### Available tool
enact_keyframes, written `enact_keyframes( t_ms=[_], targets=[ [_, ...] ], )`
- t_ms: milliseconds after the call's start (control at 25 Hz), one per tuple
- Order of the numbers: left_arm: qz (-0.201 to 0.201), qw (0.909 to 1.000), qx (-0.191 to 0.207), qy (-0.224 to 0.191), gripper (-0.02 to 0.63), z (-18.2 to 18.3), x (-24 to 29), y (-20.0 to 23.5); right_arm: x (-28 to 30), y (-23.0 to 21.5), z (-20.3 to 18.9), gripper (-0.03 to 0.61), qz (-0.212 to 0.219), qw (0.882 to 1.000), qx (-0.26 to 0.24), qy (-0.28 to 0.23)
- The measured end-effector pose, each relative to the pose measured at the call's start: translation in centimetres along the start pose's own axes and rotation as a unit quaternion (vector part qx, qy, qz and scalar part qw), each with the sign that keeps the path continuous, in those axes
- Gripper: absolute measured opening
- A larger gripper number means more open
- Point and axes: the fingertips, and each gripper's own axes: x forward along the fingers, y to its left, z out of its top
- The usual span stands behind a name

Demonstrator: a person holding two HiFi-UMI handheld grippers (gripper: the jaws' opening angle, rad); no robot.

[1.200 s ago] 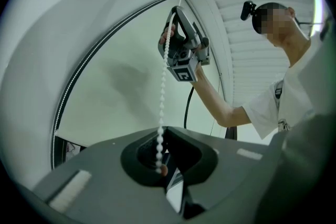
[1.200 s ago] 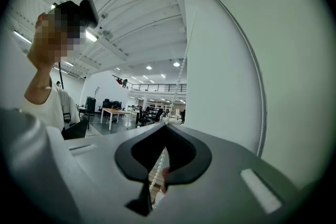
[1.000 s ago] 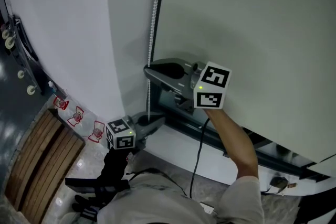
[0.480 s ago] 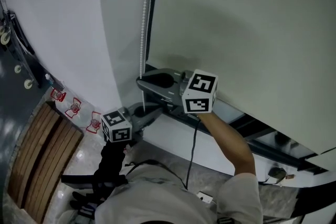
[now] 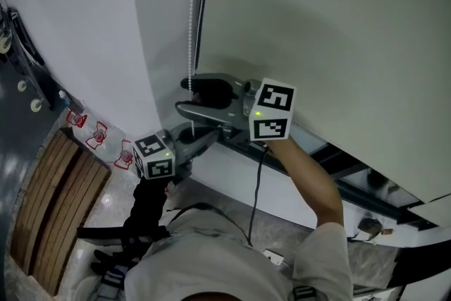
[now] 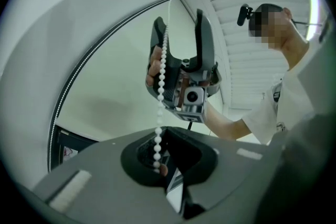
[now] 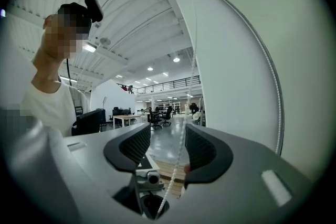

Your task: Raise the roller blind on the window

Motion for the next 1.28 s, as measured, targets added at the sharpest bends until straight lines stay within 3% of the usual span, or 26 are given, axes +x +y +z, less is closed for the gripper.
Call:
enact_keyframes(
  t_ms=[320,680,1000,1120,1280],
  targets=[
    [-0.007,1.0,-0.004,0.005,-0.002,-0.5,0.3,-0.4,-1.2,-3.8,10.1,0.189,-0.058,0.995,-0.057,-0.059],
    [-0.001,1.0,-0.006,0.005,-0.002,-0.7,0.0,-0.1,-0.7,-4.6,20.1,0.16,-0.062,0.984,-0.129,-0.109],
    [0.008,1.0,-0.004,0.001,-0.002,-0.5,-0.3,0.4,-0.9,-4.8,22.7,0.096,-0.068,0.979,-0.142,-0.133],
    [0.008,0.9999,-0.006,0.0,-0.002,-0.6,-0.4,0.4,-0.9,-5.0,22.6,0.022,-0.07,0.98,-0.126,-0.135],
    [0.008,0.9999,-0.008,0.001,-0.002,-0.8,-0.3,0.4,-1.0,-4.9,21.9,0.017,-0.057,0.986,-0.084,-0.134]
  ],
)
